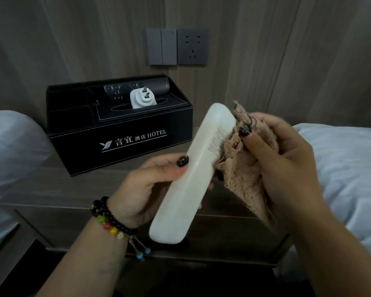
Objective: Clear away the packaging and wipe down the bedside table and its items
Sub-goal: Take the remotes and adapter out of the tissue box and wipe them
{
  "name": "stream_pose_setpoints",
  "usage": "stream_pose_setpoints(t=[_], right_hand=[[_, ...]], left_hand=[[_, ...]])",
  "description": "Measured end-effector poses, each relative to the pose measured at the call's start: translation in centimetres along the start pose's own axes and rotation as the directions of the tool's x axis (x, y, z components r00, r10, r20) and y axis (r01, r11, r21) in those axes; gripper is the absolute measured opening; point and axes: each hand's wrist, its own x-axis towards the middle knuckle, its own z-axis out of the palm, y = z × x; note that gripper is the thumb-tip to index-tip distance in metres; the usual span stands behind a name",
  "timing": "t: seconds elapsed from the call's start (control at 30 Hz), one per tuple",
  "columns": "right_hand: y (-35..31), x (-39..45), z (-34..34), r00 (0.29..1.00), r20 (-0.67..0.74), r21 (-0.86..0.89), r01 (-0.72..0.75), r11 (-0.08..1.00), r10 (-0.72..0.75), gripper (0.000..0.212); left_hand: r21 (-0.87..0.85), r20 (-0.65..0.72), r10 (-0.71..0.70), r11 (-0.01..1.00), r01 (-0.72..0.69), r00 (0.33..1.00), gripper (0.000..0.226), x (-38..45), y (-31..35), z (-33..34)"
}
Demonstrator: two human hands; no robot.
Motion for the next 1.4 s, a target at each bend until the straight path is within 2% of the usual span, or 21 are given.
stream_pose_setpoints(t=[0.07,0.23,0.37,0.5,0.67,0.8,0.93,1.07,1.13,1.27,1.4], right_hand=[[0.0,-0.3,0.3,0.999,0.046,-0.024,-0.002,1.000,0.003,0.021],[0.5,-0.9,1.1,0.988,0.141,-0.167,0.089,0.982,-0.066,0.025],[0.7,-1.2,1.4,0.962,0.244,-0.255,0.184,0.949,-0.121,0.028],[0.9,-1.4,1.5,0.926,0.356,-0.252,0.225,0.941,-0.126,0.031],[0.7,-1.6,1.5,0.875,0.466,-0.191,0.245,0.951,-0.132,0.027],[0.8,-2.4,2.5,0.823,0.524,-0.204,0.370,0.907,-0.218,0.032],[1.1,-3.1,3.4,0.795,0.526,-0.298,0.504,0.811,-0.302,0.032],[0.9,-2.0,2.6,0.845,0.390,-0.403,0.513,0.758,-0.365,0.040],[0.8,-2.1,2.7,0.831,0.383,-0.407,0.543,0.734,-0.403,0.041],[0.9,-3.8,3.8,0.778,0.486,-0.350,0.590,0.728,-0.398,0.033],[1.0,-2.3,2.6,0.830,0.403,-0.387,0.537,0.750,-0.386,0.032]], left_hand=[[-0.019,-0.032,0.059,0.998,-0.059,0.998,0.052,0.3,-0.3,0.1],[0.085,-0.158,0.186,0.981,-0.175,0.970,0.070,1.1,-0.5,0.1],[0.081,-0.279,0.244,0.970,-0.231,0.929,0.047,1.5,-0.3,0.2],[0.030,-0.417,0.295,0.950,-0.311,0.859,0.057,1.6,0.2,0.3],[-0.010,-0.593,0.325,0.912,-0.410,0.737,0.033,1.8,0.3,0.7],[-0.153,-0.650,0.286,0.858,-0.490,0.704,0.034,2.1,0.3,0.5],[-0.111,-0.668,0.261,0.891,-0.440,0.697,0.030,2.4,0.1,0.7],[-0.050,-0.651,0.290,0.905,-0.422,0.701,0.055,2.4,0.2,1.1],[-0.045,-0.658,0.283,0.910,-0.412,0.698,0.059,2.6,0.1,1.2],[-0.075,-0.671,0.226,0.927,-0.368,0.706,0.060,2.8,-0.3,1.1],[-0.076,-0.659,0.224,0.930,-0.360,0.718,0.061,2.7,-0.2,0.9]])
